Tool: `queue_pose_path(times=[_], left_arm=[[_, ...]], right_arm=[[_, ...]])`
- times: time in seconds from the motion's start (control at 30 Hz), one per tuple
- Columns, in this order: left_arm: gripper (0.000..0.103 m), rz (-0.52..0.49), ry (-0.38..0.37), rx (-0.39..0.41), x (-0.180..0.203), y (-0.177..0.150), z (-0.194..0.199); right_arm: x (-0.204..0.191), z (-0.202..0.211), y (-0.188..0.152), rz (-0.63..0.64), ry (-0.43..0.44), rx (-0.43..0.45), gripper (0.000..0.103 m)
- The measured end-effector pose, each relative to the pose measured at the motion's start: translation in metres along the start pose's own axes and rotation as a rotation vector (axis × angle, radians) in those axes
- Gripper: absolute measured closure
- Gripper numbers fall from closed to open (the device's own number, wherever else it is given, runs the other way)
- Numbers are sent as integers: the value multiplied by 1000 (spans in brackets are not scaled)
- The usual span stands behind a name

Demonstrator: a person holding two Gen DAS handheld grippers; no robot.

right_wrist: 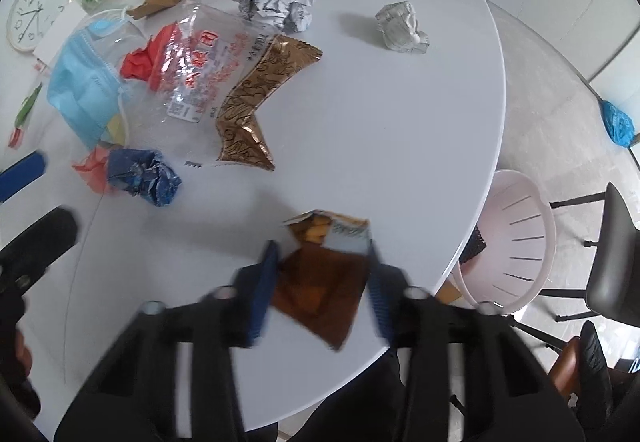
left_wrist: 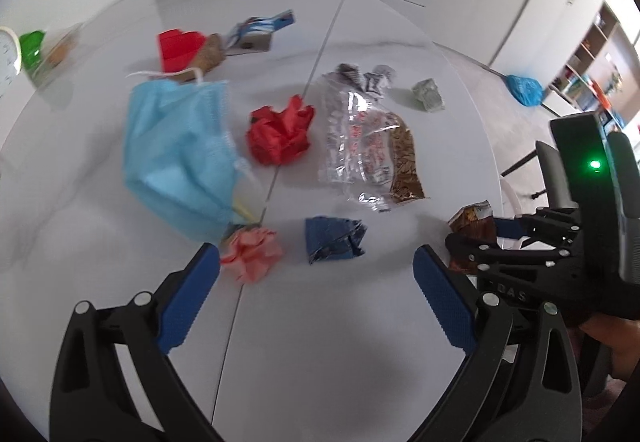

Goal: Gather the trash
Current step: 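Grasp the brown snack bag with the right tool while the left grasps blue cloth, then release the brown bag and blue cloth into the wastebasket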

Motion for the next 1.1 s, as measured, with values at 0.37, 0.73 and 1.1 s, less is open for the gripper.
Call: queue_pose_path(times=[0.37,0.73,1.1], left_arm=[[40,33,-36,-51,9,6,-51],[64,49,-10,-79,7,-1,-62],[65,4,-43,-17,44,17,-6]], right_arm=[[12,18,10,-22,130,44,84],[42,37,18,-56,169,75,84],[137,69,19,-149,122,179,84]])
Point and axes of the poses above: each gripper's, at about its wrist camera, not at the fingertips, and z roughly against the way its jaws point, x to its right, y to its top, the point moved 9 cm from there along -z, roughly the way its jaws point, and after that the axes turned 4 degrees about -y, right-handed, at the moved point
